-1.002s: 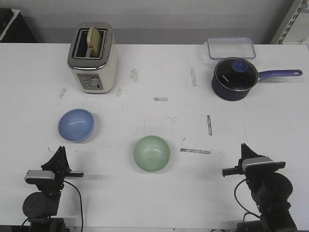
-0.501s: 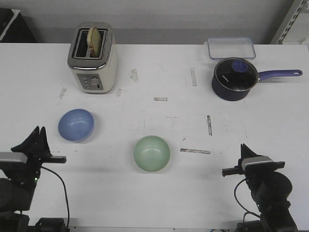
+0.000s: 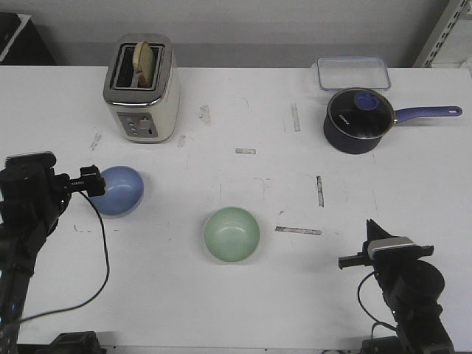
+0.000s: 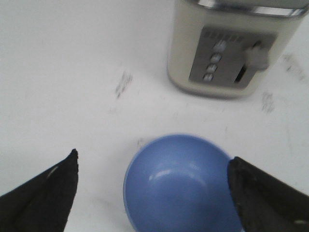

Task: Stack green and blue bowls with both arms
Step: 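Reach the left gripper to the rim of the light blue bowl, then grip the blue bowl rim and lift it over the green bowl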

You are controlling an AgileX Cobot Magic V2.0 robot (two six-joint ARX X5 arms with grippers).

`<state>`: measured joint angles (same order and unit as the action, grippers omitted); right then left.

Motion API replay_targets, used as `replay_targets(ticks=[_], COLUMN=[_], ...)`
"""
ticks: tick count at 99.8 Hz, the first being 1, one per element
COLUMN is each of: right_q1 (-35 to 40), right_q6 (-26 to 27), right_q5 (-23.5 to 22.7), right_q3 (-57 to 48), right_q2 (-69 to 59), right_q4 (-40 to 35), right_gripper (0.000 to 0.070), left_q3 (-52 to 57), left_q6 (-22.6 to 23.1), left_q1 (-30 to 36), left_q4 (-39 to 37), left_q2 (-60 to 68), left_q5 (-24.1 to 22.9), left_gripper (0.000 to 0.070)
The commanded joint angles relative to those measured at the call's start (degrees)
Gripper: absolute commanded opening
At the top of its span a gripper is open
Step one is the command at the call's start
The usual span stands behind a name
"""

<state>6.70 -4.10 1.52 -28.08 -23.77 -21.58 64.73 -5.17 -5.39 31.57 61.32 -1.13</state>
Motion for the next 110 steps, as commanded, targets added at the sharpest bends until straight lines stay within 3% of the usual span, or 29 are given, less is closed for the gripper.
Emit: replay_targets(ticks=[1, 44, 55, 81, 110], right_q1=[0.13, 0.13, 0.13, 0.13, 0.13], right_q6=[-0.22, -0.22, -0.24, -0.24, -0.26], right_q5=[-0.09, -0.09, -0.07, -0.07, -0.07], right_q3=[-0.26, -0.26, -0.26, -0.26, -0.26], right_q2=[-0.33, -0.33, -0.33, -0.33, -0.33], right_q4=[0.48, 0.48, 0.50, 0.50, 0.50], right_gripper=[0.0000, 0.0000, 0.0000, 0.0000, 0.0000], left_q3=[0.70, 0.70, 0.70, 0.72, 3.34], left_q6=[-2.01, -2.01, -2.01, -2.03, -2.03], left_q1=[-1.53, -5.53, -5.64, -5.64, -5.62], left_q4=[1.92, 3.74, 3.45, 2.14, 3.48], left_q2=[4.13, 24.46, 26.47, 27.21, 26.93], left_q5=[2.01, 2.80, 2.80, 2.80, 2.82], left_gripper=[0.0581, 0.0550, 0.0429, 0.0003, 0.0000])
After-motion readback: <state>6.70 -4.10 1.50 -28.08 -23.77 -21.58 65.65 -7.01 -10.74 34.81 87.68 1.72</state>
